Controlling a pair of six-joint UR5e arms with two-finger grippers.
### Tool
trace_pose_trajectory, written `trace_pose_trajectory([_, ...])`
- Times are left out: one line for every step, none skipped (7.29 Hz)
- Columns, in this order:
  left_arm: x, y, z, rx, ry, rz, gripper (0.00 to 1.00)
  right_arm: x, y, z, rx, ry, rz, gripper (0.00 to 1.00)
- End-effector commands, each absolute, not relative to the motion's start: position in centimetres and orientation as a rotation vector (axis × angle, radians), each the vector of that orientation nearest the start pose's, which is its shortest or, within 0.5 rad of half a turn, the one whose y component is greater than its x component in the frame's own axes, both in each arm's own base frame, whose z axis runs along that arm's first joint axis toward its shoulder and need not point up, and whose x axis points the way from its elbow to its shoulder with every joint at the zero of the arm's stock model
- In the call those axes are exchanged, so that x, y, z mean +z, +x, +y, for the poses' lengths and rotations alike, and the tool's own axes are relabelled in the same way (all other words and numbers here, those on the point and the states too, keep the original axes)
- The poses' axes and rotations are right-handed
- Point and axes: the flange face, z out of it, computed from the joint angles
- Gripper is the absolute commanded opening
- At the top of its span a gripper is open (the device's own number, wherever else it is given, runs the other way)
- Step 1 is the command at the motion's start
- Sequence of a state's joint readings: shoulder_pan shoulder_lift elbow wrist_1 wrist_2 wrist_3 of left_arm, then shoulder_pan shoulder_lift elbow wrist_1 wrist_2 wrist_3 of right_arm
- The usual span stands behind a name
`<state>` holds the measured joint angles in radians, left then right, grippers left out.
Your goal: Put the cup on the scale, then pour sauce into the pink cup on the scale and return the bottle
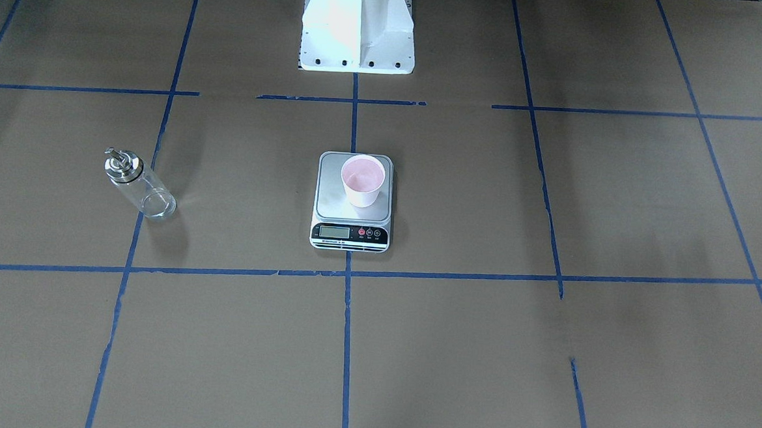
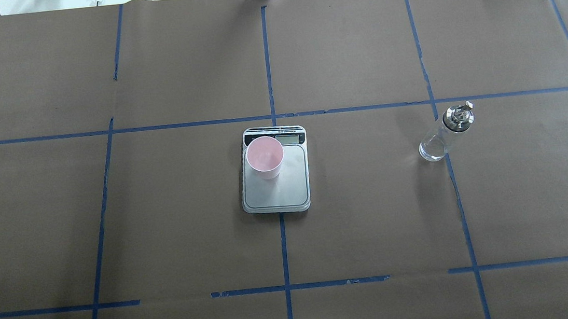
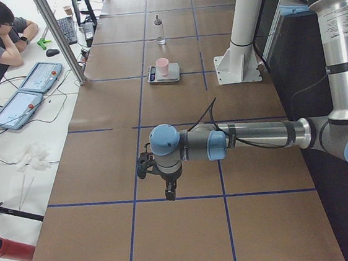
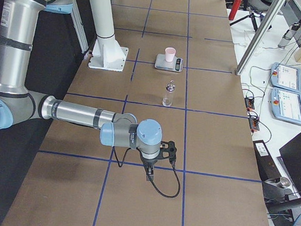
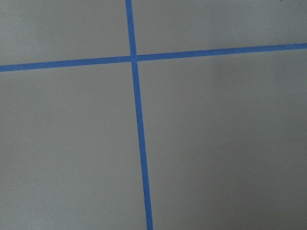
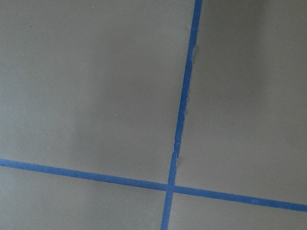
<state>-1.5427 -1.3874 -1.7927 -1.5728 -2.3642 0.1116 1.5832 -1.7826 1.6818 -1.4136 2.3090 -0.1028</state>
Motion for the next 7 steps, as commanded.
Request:
trace_pose_trajectory([63.2,-5.2,-41.8,0.195,0.091,0.787,1.00,68.5,7.1,-40.4,-0.106,0.097,-0.735,1.00])
trace_pose_trajectory([62.8,-5.2,-41.9,0.199,0.101,0.786,1.00,68.5,7.1,-40.4,-0.106,0.097,-0.735,1.00])
trace_pose_trajectory([62.2,-5.1,-42.1,0.207,0.114,0.788,1.00,68.1,7.1,-40.5,-0.111,0.105,-0.736,1.00])
trace_pose_trajectory([62.2,-5.1,-42.1,0.208,0.114,0.793,1.00,67.9,7.1,-40.5,-0.112,0.110,-0.737,1.00])
trace_pose_trajectory([62.0,-5.1,-42.0,0.209,0.116,0.794,1.00,67.9,7.1,-40.5,-0.114,0.110,-0.736,1.00])
trace_pose_trajectory([62.0,-5.1,-42.0,0.207,0.114,0.793,1.00,67.9,7.1,-40.4,-0.113,0.109,-0.736,1.00])
trace_pose_trajectory([62.0,-5.1,-42.1,0.209,0.116,0.793,1.00,67.9,7.1,-40.4,-0.113,0.109,-0.739,1.00])
